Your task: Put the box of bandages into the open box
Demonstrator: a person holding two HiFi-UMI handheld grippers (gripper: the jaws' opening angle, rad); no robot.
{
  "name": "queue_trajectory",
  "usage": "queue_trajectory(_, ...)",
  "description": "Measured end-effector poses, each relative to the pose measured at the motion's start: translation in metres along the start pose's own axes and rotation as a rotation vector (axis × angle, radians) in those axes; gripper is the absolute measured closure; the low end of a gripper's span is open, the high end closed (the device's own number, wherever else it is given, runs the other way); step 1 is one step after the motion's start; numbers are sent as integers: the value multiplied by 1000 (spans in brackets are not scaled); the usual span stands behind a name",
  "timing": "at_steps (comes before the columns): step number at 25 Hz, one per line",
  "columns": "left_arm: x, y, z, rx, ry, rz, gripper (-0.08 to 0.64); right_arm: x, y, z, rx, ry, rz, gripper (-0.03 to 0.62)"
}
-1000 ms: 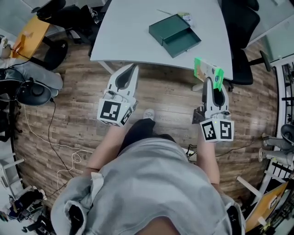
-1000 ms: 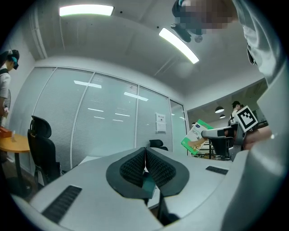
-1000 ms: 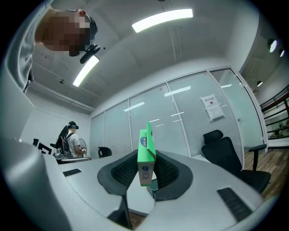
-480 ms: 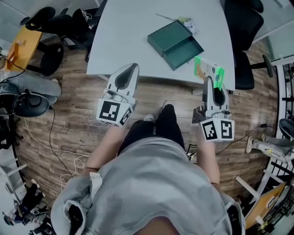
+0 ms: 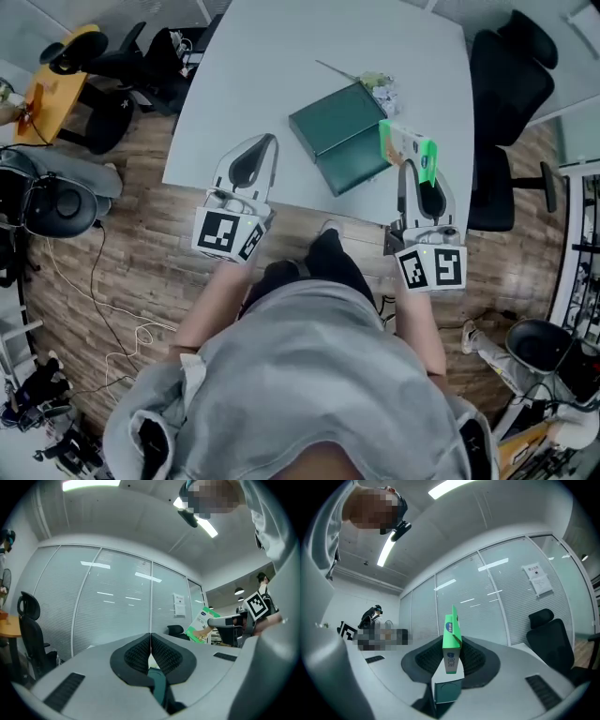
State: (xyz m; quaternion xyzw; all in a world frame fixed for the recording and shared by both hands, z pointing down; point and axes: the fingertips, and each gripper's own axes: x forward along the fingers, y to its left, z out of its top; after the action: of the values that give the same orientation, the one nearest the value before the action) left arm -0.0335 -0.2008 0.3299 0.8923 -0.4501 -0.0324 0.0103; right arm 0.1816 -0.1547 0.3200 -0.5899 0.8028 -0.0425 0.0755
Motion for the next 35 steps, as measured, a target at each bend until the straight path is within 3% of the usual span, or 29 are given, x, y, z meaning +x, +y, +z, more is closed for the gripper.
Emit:
queue_trajectory(9,98,-1,-9,-2,-4,94,540,67,-91,-1,10,34,90,474)
queue_trajectory(16,138,7,-22,-13,12,101,540,95,-116,-39,30,120,101,474)
queue_trajectory(21,154,14,-26,-16,24,74,540,103,-118,-64,-5,187,82,474)
queue_trajectory(24,165,20,-27,-18,29,52,540,111,-110,-84,-72,252,95,474)
queue_trajectory(30,173,32,-33,-26,48,21,540,111,-71,-168,-277,484,217,474)
queue_trajectory(35,175,50,-37,-24,45,22,540,104,-44,-228,-295,612,321,474)
